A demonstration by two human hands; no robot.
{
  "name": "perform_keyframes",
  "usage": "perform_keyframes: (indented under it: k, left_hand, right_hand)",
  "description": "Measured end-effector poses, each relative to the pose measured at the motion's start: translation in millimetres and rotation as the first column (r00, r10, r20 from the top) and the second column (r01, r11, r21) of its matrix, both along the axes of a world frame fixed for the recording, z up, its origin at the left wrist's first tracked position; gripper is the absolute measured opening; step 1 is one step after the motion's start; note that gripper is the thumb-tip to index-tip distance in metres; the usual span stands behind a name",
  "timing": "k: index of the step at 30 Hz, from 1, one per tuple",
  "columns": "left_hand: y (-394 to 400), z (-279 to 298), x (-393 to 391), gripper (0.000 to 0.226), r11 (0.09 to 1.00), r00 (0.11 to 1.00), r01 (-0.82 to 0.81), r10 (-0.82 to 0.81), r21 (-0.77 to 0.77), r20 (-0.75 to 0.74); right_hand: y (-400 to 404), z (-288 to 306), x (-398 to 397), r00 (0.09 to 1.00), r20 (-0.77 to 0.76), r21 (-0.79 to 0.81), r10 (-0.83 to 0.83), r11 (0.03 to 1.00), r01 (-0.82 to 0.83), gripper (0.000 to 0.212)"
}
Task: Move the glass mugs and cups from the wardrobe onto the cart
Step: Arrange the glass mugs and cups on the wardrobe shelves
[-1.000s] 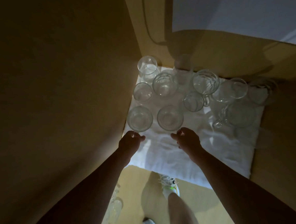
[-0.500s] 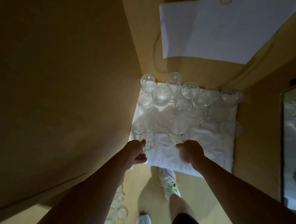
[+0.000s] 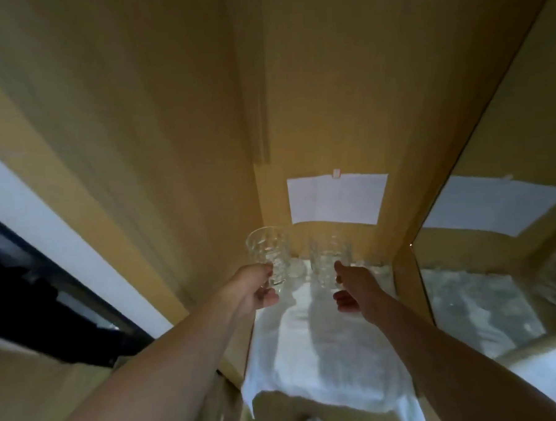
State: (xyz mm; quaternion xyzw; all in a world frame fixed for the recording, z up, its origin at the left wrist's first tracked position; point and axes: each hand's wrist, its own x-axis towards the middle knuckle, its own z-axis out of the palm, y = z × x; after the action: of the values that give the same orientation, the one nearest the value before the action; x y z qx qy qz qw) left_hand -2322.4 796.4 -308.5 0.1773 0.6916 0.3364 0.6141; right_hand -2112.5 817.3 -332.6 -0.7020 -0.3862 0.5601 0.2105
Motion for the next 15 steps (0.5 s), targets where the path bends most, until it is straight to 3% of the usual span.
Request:
perform_keyframes:
  k: [3,15]
  left_hand:
    - [-11.0,48.5,-0.2,0.02,0.992,0.998,0.042,-0.037,0.117,-0.045]
    - [-106.6,193.6,0.3,0.031,0.906,0.995,0.097,-0.086,0.412,-0.045]
  right_hand:
    - [-16.6,46.6,5.7,0.988,-0.094,0.073,-0.125,0.989,0.132,0.03]
    - [-115.0,175.6,17.9,0.973,-0.15,0.413,-0.174,0.883,0.221,0.031]
